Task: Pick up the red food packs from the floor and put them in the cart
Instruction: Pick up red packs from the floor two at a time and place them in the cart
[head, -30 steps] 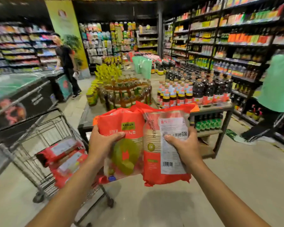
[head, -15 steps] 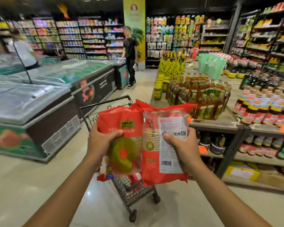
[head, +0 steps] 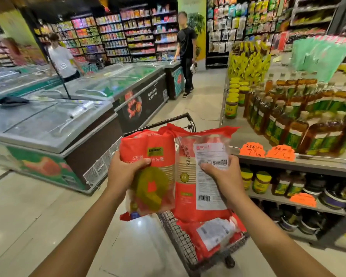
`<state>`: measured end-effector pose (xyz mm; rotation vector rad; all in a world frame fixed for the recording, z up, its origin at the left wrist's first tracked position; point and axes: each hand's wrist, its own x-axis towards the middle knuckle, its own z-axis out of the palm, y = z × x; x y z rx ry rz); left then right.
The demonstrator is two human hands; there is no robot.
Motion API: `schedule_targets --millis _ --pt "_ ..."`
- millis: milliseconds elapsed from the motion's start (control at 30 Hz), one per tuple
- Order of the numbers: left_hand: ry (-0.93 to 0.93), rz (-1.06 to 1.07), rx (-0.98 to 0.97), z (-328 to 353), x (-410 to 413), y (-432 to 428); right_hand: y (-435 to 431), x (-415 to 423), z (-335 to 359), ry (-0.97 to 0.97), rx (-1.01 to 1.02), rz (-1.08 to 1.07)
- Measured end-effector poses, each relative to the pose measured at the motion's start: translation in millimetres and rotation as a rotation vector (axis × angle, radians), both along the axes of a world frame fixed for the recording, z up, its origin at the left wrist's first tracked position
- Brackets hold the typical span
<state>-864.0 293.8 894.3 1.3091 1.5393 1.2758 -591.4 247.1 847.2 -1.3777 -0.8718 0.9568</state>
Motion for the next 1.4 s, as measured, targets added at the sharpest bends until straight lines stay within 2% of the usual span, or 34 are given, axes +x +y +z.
schedule_targets --millis 200,433,733,867,967,1133,1267,1400 --pt "0.001 -0.043 -0.02 -7.7 1.5 92.5 78.3 23.9 -5.4 0.04 0.002 -0.058" --pt "-0.003 -0.167 -0.083 -42.9 30.5 212.7 128.1 64.4 -21.3 0.031 -0.023 -0.256" --pt "0.022 -0.585 -0.238 -115.4 99.9 351.2 145.1 82.9 -78.7 0.053 -0.147 -0.703" --pt "0.068 -0.795 -0.386 -163.4 136.2 365.7 126.2 57.0 -129.5 0.113 -0.32 -0.781" --pt "0.167 -0.943 -0.481 -203.4 159.0 358.1 99.7 16.1 -165.0 0.197 -0.528 -0.867" --pt "0.448 -1.081 -0.607 -287.7 182.5 338.1 60.5 -35.7 -213.5 0.24 -0.794 -0.962" --pt "0.525 -1.119 -0.641 -322.2 197.4 320.2 49.6 -40.1 -257.6 0.264 -0.852 -1.001" --pt "0.613 -1.105 -0.595 -360.8 209.1 321.6 61.2 -24.6 -292.8 0.25 -0.862 -0.97"
